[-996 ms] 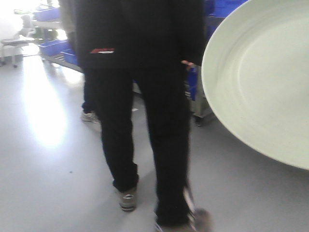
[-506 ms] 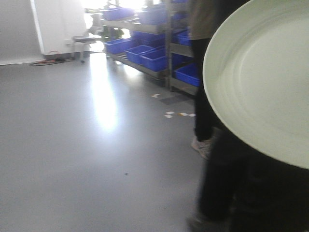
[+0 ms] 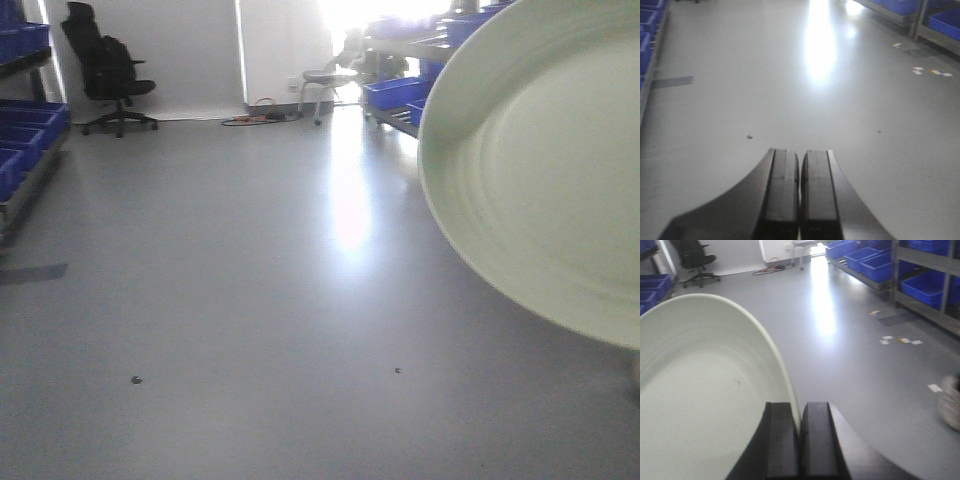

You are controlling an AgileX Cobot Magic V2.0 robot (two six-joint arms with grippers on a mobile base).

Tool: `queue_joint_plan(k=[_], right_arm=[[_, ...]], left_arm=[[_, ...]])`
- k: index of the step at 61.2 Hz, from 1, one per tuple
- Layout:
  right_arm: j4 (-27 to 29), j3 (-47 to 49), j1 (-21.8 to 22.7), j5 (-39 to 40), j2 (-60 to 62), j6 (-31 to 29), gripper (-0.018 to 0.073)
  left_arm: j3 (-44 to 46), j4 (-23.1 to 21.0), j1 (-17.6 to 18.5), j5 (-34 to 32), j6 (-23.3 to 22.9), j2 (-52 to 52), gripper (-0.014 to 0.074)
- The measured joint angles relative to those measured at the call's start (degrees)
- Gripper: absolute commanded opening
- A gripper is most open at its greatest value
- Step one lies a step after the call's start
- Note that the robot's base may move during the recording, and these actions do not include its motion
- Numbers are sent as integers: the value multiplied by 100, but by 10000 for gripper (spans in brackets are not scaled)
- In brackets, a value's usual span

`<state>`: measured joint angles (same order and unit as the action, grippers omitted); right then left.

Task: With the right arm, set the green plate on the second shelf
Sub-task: 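Keep the plate gripped while driving toward the shelf of blue bins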

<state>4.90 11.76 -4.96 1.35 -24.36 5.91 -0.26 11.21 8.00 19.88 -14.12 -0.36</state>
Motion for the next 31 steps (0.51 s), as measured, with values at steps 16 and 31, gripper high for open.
queue_joint_plan(k=[16, 31], right_arm=[[0, 0, 0, 0, 0, 0, 49], [0, 0, 0, 0, 0, 0, 49]], left_arm=[[0, 0, 0, 0, 0, 0, 124], [0, 0, 0, 0, 0, 0, 124]])
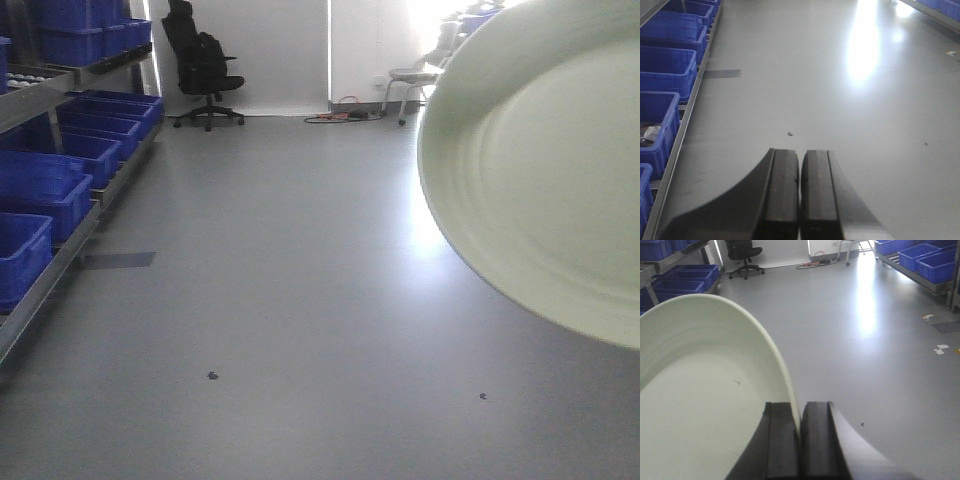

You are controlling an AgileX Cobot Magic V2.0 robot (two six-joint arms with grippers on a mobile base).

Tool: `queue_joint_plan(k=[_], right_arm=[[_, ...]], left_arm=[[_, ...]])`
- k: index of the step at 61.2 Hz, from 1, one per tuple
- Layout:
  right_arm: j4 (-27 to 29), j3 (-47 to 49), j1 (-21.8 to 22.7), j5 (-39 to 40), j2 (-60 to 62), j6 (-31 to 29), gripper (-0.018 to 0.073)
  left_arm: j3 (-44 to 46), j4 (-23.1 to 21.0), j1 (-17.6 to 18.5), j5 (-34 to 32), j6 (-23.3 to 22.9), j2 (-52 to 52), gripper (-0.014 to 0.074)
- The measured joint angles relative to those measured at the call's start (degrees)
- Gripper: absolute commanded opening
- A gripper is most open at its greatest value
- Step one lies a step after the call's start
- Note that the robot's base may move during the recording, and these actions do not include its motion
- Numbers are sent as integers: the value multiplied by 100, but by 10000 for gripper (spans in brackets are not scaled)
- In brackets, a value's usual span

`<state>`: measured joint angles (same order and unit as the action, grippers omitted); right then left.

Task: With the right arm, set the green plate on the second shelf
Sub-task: 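Keep the plate gripped while driving toward the shelf of blue bins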

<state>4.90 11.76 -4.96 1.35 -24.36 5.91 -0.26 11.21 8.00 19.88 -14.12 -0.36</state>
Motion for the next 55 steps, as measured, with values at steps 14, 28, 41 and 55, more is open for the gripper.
queue_joint_plan(k=[14, 28, 41, 55], right_arm=[[0, 0, 0, 0, 0, 0, 49], [0, 0, 0, 0, 0, 0, 49], [0, 0, 0, 0, 0, 0, 49], [0, 0, 0, 0, 0, 0, 49]], left_arm=[[0, 0, 0, 0, 0, 0, 124], [0, 0, 0, 0, 0, 0, 124], [0, 0, 0, 0, 0, 0, 124], [0, 0, 0, 0, 0, 0, 124]])
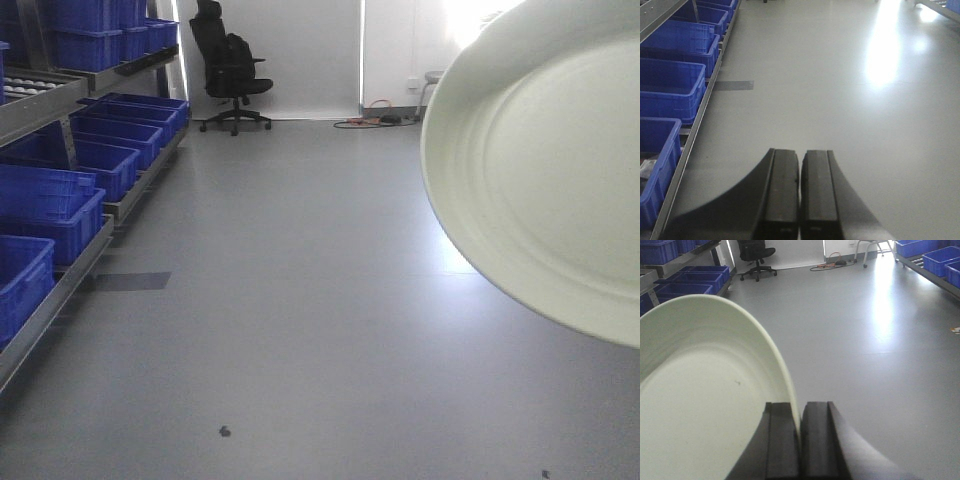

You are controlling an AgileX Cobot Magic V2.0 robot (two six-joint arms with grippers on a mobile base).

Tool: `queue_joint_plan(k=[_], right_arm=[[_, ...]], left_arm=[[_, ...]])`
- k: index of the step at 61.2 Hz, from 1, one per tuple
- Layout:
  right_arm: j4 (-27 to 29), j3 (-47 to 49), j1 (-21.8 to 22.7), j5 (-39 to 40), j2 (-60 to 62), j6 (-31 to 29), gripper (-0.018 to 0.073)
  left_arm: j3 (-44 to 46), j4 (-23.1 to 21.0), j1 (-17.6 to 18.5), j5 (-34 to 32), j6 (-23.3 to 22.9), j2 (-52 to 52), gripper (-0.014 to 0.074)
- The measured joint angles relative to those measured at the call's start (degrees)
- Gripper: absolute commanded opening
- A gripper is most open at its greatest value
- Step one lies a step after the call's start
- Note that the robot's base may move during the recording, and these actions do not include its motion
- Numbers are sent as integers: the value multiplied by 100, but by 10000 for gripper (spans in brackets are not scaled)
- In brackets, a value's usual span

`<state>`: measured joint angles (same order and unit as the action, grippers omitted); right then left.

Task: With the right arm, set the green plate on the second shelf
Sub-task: 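Keep the plate gripped while driving toward the shelf of blue bins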

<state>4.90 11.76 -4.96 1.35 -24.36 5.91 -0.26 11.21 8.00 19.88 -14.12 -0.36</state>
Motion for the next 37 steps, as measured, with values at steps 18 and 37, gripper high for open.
queue_joint_plan(k=[18, 37], right_arm=[[0, 0, 0, 0, 0, 0, 49], [0, 0, 0, 0, 0, 0, 49]], left_arm=[[0, 0, 0, 0, 0, 0, 124], [0, 0, 0, 0, 0, 0, 124]])
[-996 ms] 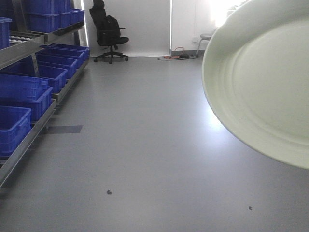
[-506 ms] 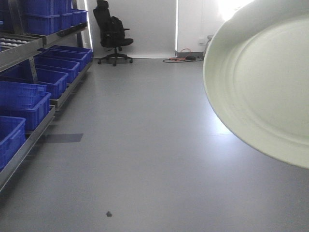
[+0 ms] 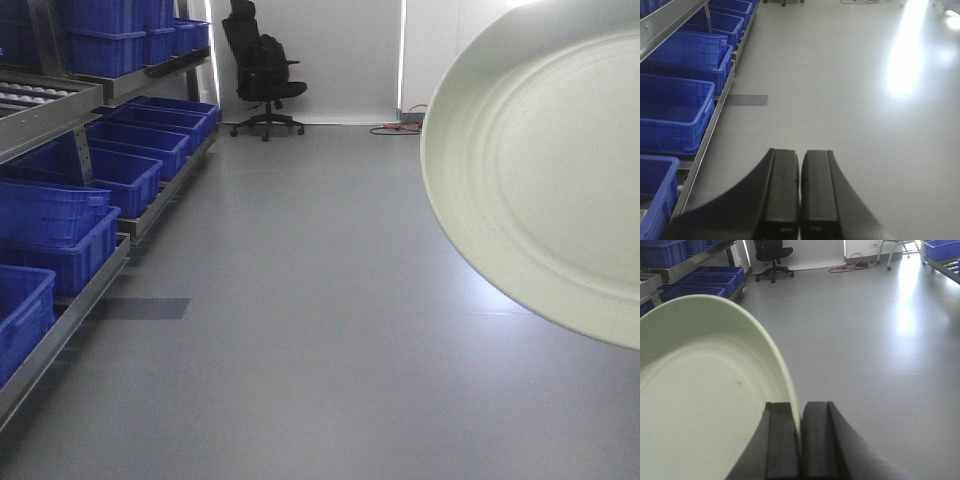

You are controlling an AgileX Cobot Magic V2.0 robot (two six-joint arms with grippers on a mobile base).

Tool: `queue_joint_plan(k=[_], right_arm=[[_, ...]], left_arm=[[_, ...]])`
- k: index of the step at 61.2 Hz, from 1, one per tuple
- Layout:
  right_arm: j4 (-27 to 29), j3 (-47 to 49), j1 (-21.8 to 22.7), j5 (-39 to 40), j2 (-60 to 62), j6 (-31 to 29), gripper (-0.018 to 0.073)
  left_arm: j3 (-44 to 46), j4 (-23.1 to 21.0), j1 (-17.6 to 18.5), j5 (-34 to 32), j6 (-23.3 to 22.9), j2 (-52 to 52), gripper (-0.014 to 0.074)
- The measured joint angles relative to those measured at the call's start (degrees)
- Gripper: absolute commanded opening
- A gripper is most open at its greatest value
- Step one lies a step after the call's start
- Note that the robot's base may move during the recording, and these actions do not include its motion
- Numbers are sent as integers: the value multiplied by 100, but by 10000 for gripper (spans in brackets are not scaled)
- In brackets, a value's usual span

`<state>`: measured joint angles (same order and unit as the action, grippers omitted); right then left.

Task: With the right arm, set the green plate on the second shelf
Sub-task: 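Keep the plate gripped while driving toward the shelf of blue bins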

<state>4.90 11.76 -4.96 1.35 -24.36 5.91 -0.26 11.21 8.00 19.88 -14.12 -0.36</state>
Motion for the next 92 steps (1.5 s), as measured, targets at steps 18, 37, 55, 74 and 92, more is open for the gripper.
queue_joint_plan(k=[18, 37, 55, 74, 92], right_arm=[[0, 0, 0, 0, 0, 0, 49], [0, 0, 0, 0, 0, 0, 49], [0, 0, 0, 0, 0, 0, 49], [0, 0, 0, 0, 0, 0, 49], [0, 0, 0, 0, 0, 0, 49]], left_arm=[[0, 0, 0, 0, 0, 0, 124], [0, 0, 0, 0, 0, 0, 124], [0, 0, 0, 0, 0, 0, 124], [0, 0, 0, 0, 0, 0, 124], [0, 0, 0, 0, 0, 0, 124]])
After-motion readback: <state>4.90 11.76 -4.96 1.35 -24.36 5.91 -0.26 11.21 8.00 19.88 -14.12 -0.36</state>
